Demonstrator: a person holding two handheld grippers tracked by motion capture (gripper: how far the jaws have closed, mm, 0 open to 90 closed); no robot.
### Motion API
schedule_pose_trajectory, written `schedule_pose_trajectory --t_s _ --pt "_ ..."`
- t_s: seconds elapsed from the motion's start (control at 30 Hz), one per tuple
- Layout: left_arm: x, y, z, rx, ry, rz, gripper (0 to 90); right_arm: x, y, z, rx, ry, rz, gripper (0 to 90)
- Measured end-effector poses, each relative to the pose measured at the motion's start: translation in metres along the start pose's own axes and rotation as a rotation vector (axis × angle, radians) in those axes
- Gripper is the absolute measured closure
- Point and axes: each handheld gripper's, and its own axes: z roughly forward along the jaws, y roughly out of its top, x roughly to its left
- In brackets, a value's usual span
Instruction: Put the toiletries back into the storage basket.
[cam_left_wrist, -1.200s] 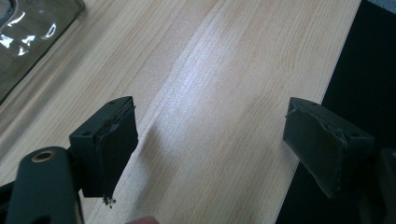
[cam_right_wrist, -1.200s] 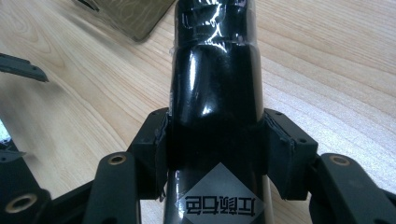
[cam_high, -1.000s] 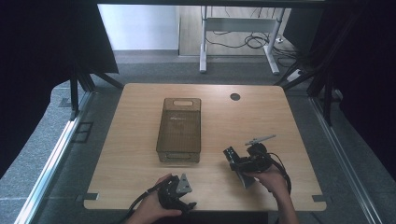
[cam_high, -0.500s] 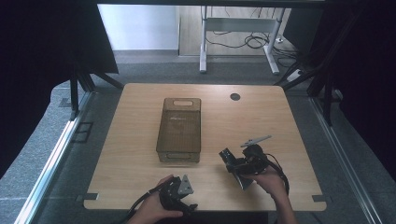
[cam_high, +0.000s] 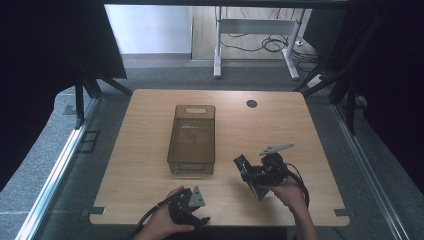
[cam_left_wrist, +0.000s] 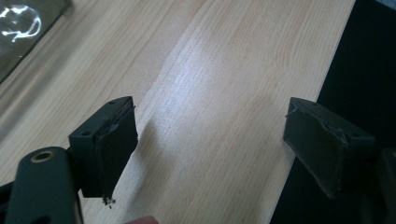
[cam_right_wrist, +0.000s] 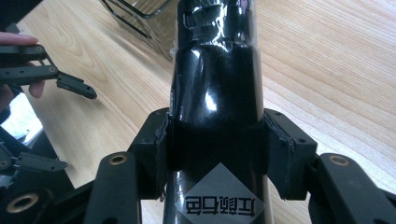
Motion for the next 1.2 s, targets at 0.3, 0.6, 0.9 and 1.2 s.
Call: schedule_pose_trajectory --t_s 0.3,0.6,0.9,1.2 --pt "0.004 -0.002 -0.004 -0.011 0.009 -0.016 17.7 0.004 0.01 0.002 -0.034 0.055 -0.002 46.9" --pt "0.005 -0.002 -0.008 -0.017 0.013 -0.014 17.7 0.015 0.033 0.008 -0.022 0.079 -0.031 46.8" --pt "0.005 -0.002 -0.009 -0.024 0.015 -0.011 17.7 0.031 0.061 -0.001 -0.038 0.08 -0.077 46.8" --pt "0.006 -0.002 -0.009 -0.025 0.015 -0.017 17.7 0.04 0.081 -0.002 -0.048 0.09 -0.1 46.9"
